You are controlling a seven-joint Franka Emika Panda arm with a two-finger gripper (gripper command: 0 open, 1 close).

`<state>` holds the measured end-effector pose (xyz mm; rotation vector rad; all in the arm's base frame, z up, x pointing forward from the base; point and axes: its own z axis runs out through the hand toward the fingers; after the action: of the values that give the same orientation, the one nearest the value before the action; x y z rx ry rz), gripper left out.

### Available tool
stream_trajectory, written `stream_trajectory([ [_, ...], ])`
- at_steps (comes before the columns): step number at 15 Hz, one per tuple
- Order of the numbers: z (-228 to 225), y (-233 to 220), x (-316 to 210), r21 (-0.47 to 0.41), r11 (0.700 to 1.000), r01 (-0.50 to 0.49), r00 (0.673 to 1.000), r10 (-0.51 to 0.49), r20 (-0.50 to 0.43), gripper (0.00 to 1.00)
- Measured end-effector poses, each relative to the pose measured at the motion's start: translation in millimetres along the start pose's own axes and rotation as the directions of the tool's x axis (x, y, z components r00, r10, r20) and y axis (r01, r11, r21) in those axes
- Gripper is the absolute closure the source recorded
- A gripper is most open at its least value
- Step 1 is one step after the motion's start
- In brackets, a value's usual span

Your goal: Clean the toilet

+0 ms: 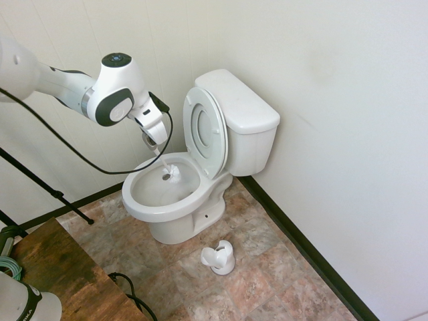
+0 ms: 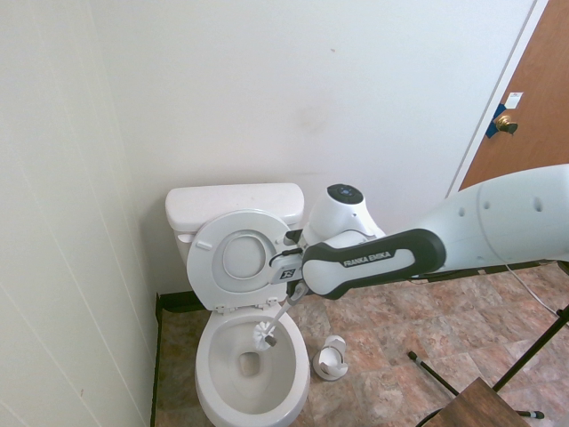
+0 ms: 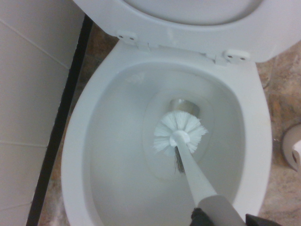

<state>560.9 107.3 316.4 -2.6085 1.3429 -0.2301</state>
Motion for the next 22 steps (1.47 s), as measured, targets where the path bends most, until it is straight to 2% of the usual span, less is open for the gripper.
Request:
stream_trajectory([
  [4, 85, -35, 20, -0.029, 0.997, -0.069, 0.997, 0.068, -0.034, 1.0],
  [8, 135, -71, 18, -0.04, 0.994, -0.097, 0.994, 0.094, -0.061, 1.0],
  [12, 159, -83, 19, -0.065, 0.993, -0.099, 0.993, 0.095, -0.064, 1.0],
  [17, 170, -94, -20, -0.074, 0.995, -0.06, 0.997, 0.056, -0.055, 1.0],
  [22, 182, -66, -50, -0.076, 0.997, -0.027, 0.999, 0.024, -0.048, 1.0],
])
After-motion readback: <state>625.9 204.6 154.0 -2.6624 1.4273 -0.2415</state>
